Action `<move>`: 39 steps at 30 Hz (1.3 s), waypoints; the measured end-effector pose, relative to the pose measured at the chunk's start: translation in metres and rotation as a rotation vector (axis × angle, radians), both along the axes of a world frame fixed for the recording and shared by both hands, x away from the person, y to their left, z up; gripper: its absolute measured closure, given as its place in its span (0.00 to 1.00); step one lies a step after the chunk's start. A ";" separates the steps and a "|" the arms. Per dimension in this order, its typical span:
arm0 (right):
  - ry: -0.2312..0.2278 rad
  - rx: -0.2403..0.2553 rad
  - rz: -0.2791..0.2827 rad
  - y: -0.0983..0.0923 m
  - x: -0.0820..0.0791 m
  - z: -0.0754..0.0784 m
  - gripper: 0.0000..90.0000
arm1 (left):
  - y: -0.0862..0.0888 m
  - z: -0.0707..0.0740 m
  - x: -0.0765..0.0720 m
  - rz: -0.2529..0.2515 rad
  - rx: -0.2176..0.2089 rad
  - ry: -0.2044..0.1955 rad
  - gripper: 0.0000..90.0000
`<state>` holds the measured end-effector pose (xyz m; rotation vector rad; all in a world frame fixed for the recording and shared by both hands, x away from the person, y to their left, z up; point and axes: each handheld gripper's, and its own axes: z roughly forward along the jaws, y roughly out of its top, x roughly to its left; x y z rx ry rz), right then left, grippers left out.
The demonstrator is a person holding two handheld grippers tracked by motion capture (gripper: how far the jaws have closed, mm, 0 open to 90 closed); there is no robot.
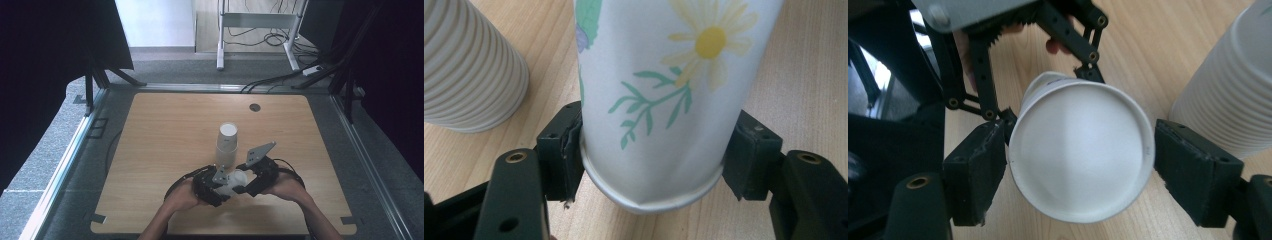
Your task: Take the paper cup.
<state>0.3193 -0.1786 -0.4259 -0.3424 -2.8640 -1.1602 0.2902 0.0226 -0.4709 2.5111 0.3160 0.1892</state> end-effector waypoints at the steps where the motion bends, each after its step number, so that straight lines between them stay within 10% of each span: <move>1: 0.002 -0.008 0.003 0.001 0.000 -0.001 0.26 | -0.001 0.000 0.000 0.000 0.005 0.000 0.38; 24: 0.036 -0.078 0.034 0.010 -0.004 -0.011 0.41 | -0.008 -0.002 -0.003 -0.024 0.022 0.021 0.34; 39: 0.032 0.054 -0.018 -0.008 0.001 0.002 0.41 | 0.009 0.011 0.006 0.029 -0.195 0.079 0.08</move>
